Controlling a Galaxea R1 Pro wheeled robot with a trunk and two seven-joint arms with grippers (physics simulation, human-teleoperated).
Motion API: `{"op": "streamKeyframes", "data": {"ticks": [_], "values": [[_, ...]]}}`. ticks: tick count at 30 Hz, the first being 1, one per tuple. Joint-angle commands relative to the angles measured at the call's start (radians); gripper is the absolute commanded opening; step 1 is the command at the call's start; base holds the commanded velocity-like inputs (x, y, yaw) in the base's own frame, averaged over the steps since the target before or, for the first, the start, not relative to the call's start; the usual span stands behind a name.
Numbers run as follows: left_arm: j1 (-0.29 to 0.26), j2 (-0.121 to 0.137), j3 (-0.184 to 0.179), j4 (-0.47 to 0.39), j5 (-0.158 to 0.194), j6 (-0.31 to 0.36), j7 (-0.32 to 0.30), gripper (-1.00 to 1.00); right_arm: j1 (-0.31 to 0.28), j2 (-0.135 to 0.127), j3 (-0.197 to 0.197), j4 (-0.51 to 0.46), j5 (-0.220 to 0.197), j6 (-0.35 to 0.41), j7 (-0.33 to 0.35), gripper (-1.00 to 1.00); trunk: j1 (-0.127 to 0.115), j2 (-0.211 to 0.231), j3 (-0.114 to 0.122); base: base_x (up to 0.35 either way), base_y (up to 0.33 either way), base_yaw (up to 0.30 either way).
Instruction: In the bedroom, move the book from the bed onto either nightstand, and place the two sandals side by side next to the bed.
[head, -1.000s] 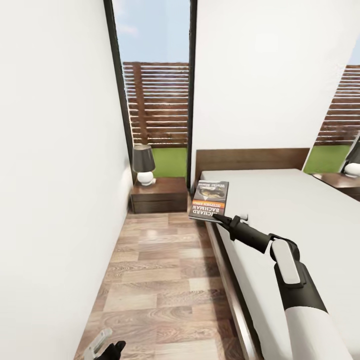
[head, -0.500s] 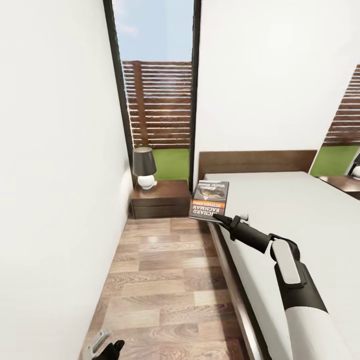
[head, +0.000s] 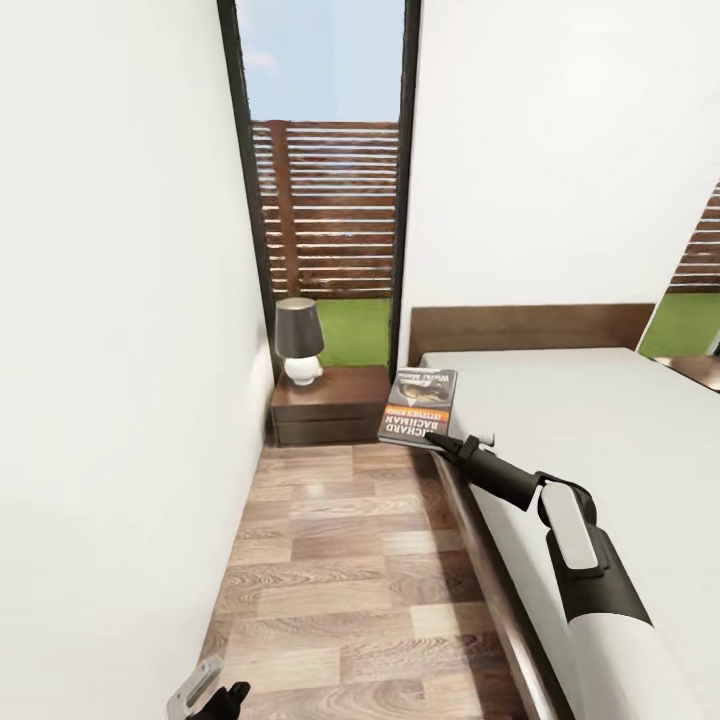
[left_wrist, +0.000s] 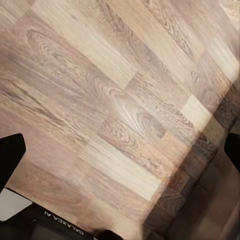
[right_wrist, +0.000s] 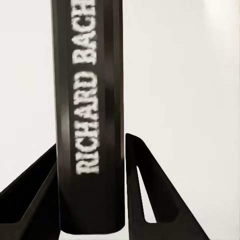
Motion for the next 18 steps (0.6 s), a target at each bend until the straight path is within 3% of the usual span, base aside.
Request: {"op": "streamKeyframes", "data": {"ticks": [1, 10, 18], "values": [[-0.001, 0.001, -0.003, -0.002, 0.007, 0.0, 0.008, 1.0, -0.001, 0.0, -0.002, 0.001, -0.002, 0.006, 0.009, -1.0, 0.001, -0.001, -0.001, 0.309, 0.048, 0.0], [-0.001, 0.001, -0.005, -0.002, 0.007, 0.0, 0.009, 1.0, -0.001, 0.002, -0.002, 0.022, -0.002, 0.004, 0.009, -1.0, 0.001, -0.001, -0.001, 0.326, 0.009, 0.0], [-0.001, 0.001, -0.005, -0.002, 0.007, 0.0, 0.009, 1.0, -0.014, 0.0, -0.002, 0.199, -0.004, 0.005, 0.011, -1.0, 0.001, -0.001, -0.001, 0.329, 0.001, 0.0]]}}
